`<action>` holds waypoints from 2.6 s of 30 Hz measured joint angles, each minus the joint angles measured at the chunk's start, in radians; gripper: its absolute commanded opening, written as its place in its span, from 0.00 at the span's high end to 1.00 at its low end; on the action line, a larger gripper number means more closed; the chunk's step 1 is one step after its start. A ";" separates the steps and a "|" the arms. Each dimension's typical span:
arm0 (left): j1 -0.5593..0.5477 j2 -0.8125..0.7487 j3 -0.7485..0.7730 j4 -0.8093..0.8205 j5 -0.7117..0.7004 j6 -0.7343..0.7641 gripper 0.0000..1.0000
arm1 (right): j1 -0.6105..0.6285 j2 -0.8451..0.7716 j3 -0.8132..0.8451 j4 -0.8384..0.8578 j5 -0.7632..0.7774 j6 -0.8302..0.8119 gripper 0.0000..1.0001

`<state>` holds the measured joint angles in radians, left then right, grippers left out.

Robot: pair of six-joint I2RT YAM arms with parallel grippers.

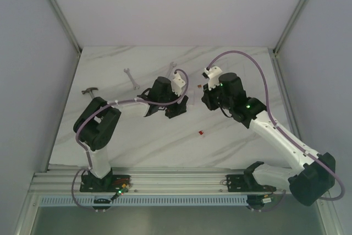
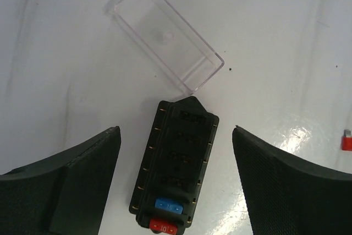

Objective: Snap on the fuse box
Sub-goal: Move the fuse box base at the center of the board, then install the fuse at the fuse box base.

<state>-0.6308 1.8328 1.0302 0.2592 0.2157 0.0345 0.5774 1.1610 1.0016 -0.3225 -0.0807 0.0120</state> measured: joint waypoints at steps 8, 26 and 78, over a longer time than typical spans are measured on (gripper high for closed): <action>0.001 0.058 0.037 -0.064 0.086 0.025 0.29 | -0.005 0.000 -0.007 0.006 -0.008 0.007 1.00; -0.120 -0.073 -0.121 -0.084 0.056 -0.113 0.44 | -0.005 0.000 -0.035 0.014 -0.081 0.053 1.00; -0.103 -0.442 -0.447 -0.205 -0.101 -0.806 0.49 | 0.307 0.308 -0.061 0.078 0.016 0.310 1.00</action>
<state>-0.7334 1.3907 0.5831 0.0544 0.1150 -0.7712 0.8845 1.4689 0.9405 -0.2443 -0.0650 0.3222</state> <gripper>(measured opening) 0.505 0.139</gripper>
